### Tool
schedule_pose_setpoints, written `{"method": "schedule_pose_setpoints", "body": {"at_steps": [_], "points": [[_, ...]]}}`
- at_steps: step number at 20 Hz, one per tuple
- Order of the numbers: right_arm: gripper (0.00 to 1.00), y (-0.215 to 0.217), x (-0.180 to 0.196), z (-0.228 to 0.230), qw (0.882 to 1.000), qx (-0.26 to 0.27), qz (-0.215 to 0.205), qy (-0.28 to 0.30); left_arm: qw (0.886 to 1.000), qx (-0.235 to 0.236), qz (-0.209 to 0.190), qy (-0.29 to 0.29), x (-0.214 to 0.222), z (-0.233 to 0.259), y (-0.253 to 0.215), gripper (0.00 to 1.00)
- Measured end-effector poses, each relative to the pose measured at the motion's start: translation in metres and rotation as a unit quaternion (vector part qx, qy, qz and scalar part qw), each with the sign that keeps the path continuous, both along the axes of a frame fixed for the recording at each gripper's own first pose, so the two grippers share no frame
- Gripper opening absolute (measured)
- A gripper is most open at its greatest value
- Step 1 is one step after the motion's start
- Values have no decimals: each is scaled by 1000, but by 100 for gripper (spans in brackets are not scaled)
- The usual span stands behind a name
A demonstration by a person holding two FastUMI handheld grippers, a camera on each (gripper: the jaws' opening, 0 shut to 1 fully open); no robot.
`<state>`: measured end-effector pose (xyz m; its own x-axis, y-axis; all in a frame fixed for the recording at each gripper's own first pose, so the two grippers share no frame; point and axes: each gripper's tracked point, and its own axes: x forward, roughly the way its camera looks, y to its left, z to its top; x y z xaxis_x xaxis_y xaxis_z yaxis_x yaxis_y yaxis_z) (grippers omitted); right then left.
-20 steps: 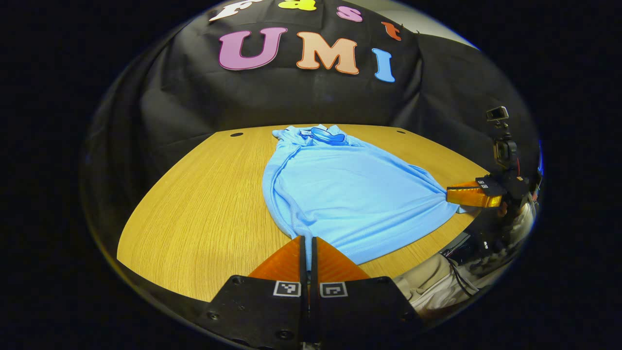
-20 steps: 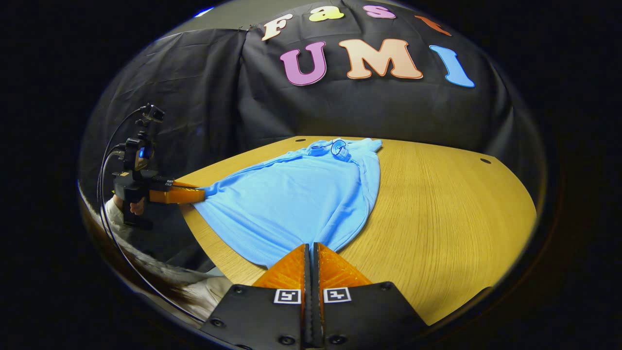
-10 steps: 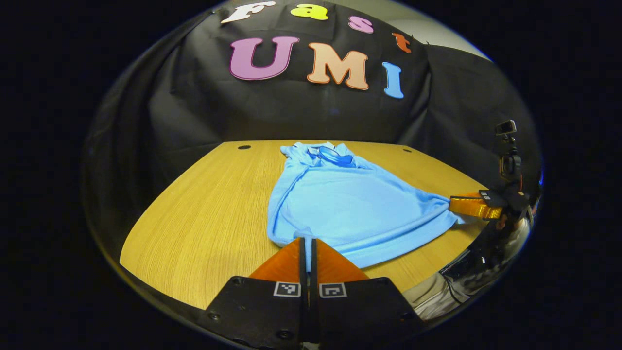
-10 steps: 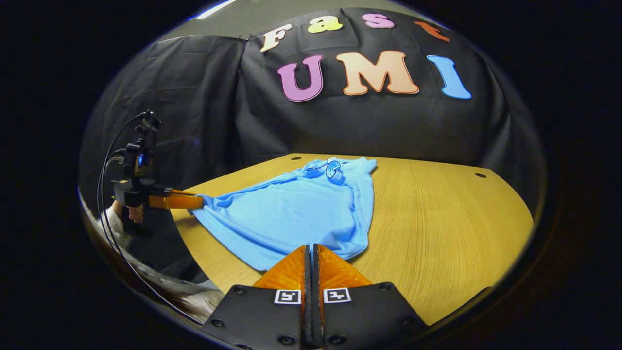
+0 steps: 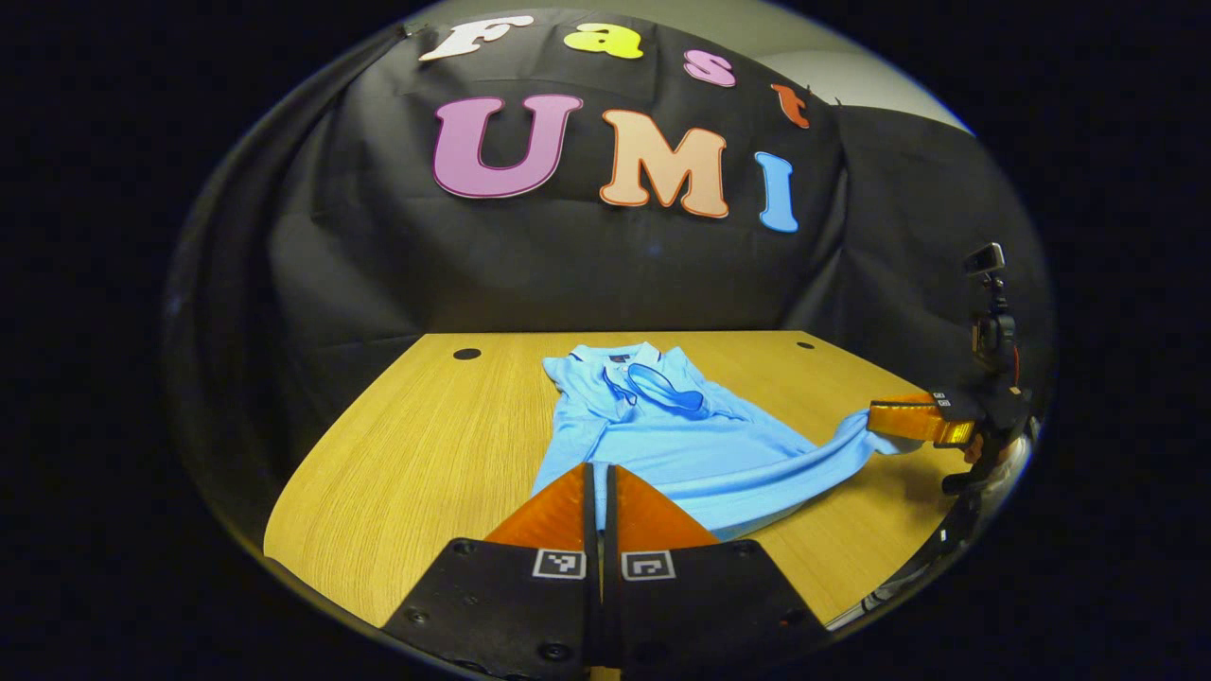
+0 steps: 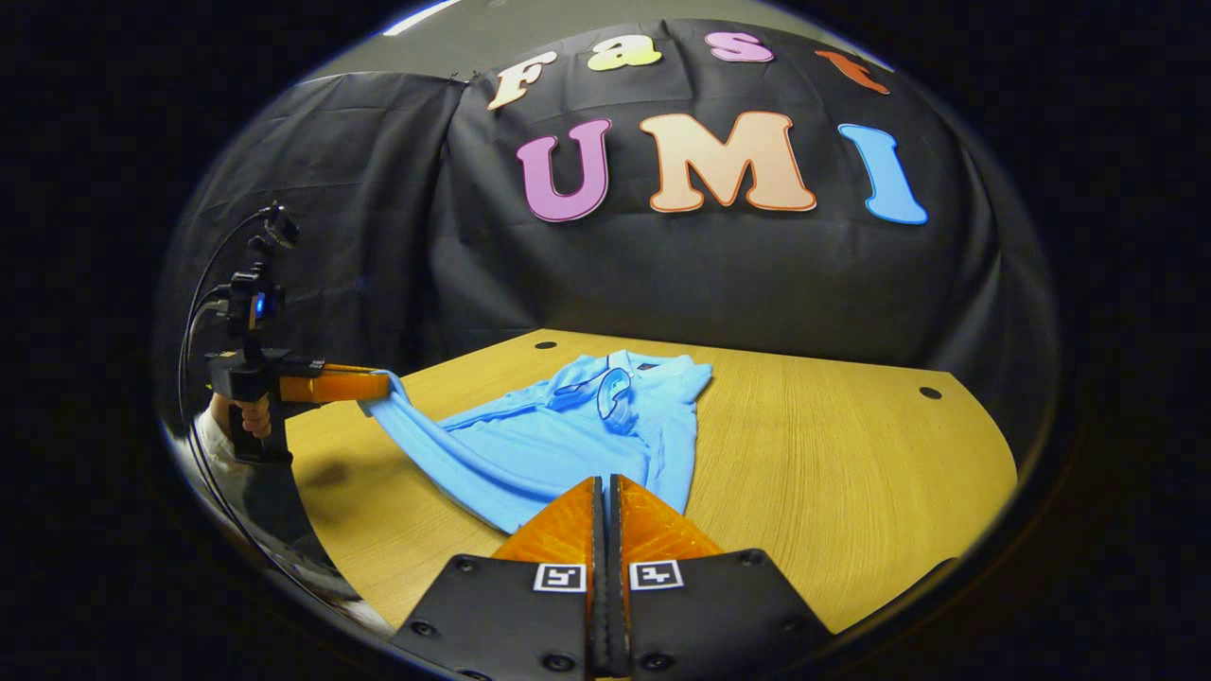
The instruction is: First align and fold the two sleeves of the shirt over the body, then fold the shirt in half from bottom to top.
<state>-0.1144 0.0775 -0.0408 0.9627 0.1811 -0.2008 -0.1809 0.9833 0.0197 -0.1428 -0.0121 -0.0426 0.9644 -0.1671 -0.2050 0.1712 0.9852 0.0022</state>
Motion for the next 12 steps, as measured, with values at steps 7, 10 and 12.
{"method": "schedule_pose_setpoints", "body": {"at_steps": [7,10,12], "points": [[2,-27,77,29,999,26,-30,25,1000,-5,3,-13,91,33,8,0],[2,-41,108,37,998,32,-49,34,1000,-8,3,-19,122,43,8,0],[2,-48,130,40,996,40,-66,42,1000,-1,9,-26,146,53,10,0]]}}
